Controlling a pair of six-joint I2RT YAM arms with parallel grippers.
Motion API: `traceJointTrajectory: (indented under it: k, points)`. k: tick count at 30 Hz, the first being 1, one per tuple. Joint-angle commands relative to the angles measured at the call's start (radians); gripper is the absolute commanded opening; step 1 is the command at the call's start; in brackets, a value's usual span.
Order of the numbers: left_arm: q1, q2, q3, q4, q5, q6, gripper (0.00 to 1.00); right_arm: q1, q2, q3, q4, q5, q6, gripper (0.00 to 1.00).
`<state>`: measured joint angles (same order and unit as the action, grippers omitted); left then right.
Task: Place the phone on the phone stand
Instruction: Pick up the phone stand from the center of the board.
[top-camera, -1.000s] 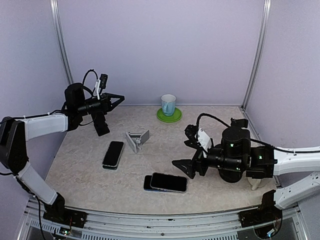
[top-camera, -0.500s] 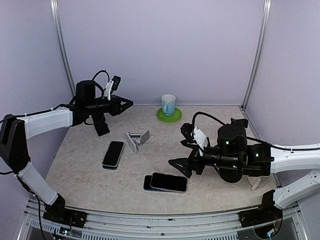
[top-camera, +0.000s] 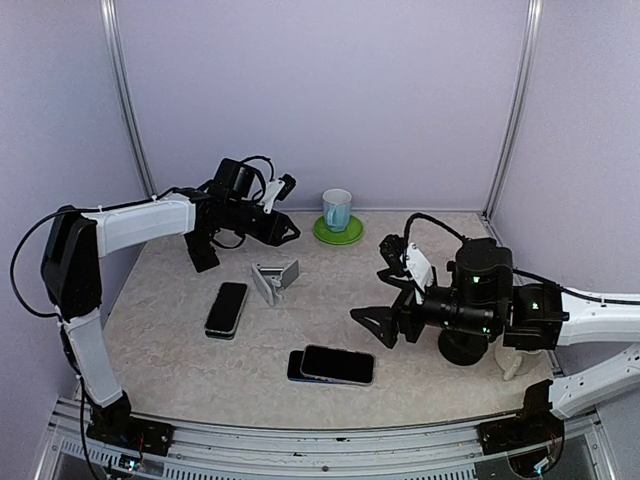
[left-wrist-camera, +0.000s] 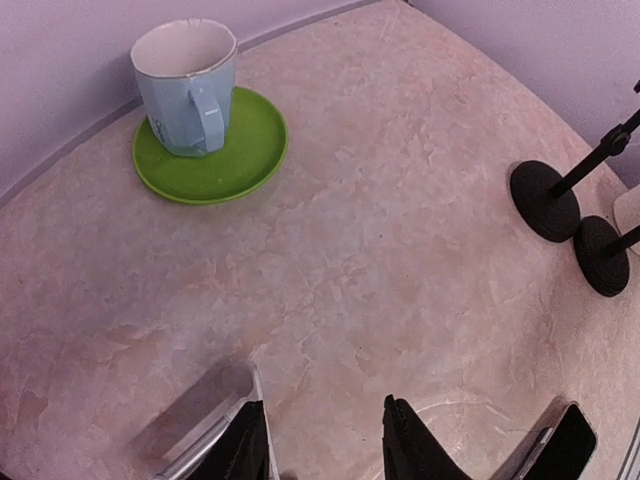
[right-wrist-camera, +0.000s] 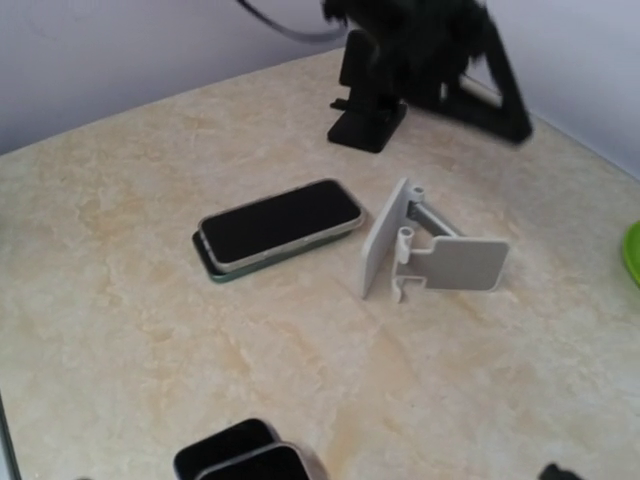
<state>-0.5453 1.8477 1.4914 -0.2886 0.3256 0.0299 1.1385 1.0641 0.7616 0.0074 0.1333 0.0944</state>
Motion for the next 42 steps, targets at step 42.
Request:
traceJointTrajectory:
  k: [42]
  points:
    - [-0.075, 0.421, 0.423, -0.413, -0.274, 0.054, 0.33, -0.008, -0.11, -0.082, -0.004, 0.037, -0.002, 0.96]
